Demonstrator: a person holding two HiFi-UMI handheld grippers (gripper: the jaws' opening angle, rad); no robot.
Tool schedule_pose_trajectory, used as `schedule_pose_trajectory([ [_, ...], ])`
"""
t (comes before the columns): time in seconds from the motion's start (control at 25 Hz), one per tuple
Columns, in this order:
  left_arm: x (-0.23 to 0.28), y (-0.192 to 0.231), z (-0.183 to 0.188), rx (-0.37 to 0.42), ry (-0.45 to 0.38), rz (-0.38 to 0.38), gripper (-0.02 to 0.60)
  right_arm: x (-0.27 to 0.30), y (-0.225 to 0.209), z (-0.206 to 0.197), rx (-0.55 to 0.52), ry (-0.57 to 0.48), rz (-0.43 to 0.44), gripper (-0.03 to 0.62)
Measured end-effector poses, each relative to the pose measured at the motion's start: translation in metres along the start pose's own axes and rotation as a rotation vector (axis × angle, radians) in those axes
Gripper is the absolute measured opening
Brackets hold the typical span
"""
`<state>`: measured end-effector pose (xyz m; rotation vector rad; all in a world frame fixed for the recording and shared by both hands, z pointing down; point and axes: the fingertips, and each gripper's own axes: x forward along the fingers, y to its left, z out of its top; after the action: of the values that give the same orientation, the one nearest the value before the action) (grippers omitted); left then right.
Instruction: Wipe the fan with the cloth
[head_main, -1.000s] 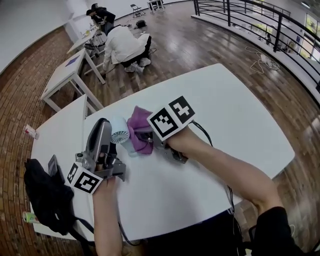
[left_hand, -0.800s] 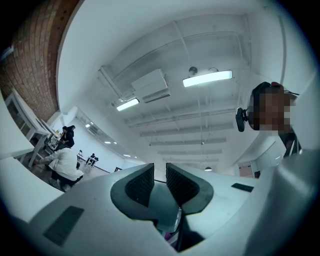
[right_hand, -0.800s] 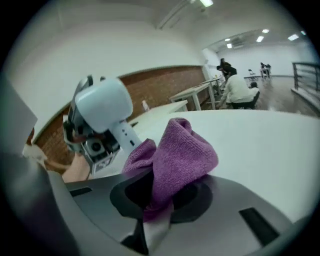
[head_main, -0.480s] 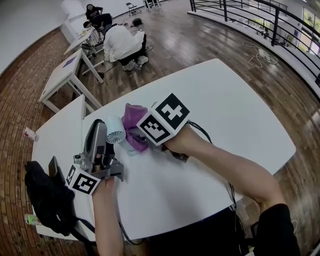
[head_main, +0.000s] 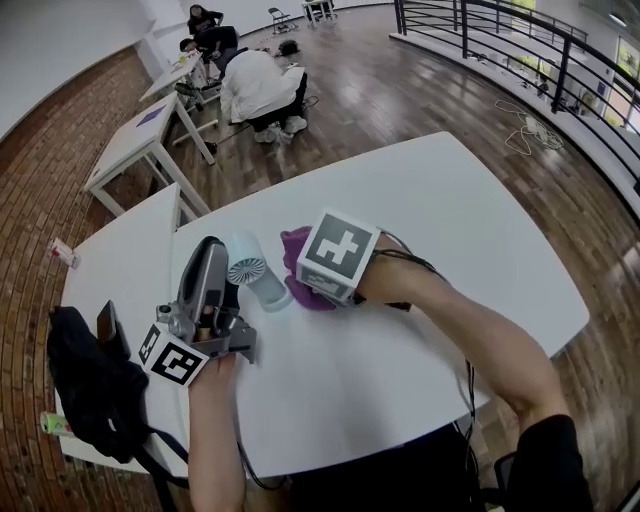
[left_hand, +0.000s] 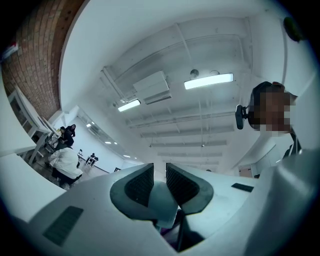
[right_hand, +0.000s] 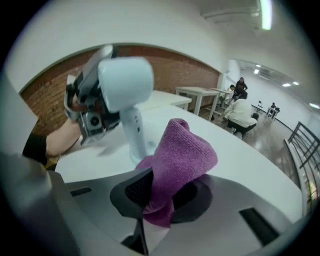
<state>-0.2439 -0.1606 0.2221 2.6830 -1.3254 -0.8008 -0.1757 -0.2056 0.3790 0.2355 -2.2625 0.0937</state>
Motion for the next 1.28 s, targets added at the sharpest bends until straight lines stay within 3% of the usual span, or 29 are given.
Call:
schedule_pose_trajectory([
  [0.12,0.001,0.0,0.002,0.002,-0.004,0.011,0.077,-0.033,-0.025,0.044,0.107,-0.258,0.001,0.069],
  [0.2,0.0,0.001,0.002,0.007,-0.009,0.018,0.077,-0.038,-0.03,0.069,0.143,-0.361,0.03,0.069],
  [0.28,-0.002,0.002,0.002,0.011,-0.012,0.027,0.077,-0.013,-0.025,0.071,0.153,-0.326,0.068,0.069],
  [0.4,-0.005,0.0,0.001,0.016,-0.016,0.033,0.077,0.028,-0.011,0.048,0.18,-0.184,0.115,0.069],
  [0.52,-0.004,-0.002,-0.001,0.023,-0.013,0.027,0.077,0.034,0.004,0.024,0.205,-0.106,0.157,0.069],
  [0.6,-0.003,-0.003,-0.001,0.027,-0.01,0.023,0.077,0.025,0.017,0.01,0.172,-0.058,0.183,0.069],
  [0.76,0.0,-0.004,-0.001,0.027,-0.007,0.022,0.077,0.001,0.054,-0.021,0.056,0.048,0.323,0.069],
  [0.84,0.001,-0.003,0.0,0.025,-0.009,0.022,0.077,-0.013,0.04,-0.013,0.062,0.0,0.301,0.069],
  [0.96,0.0,0.0,0.001,0.022,-0.017,0.025,0.077,-0.03,-0.017,0.035,0.214,-0.235,0.163,0.069],
  [1.04,-0.002,0.001,0.002,0.023,-0.021,0.028,0.077,-0.02,-0.038,0.056,0.296,-0.314,0.125,0.069],
  [1.28,-0.003,-0.004,-0.002,0.021,-0.021,0.024,0.077,0.037,0.005,0.027,0.215,-0.108,0.192,0.069],
])
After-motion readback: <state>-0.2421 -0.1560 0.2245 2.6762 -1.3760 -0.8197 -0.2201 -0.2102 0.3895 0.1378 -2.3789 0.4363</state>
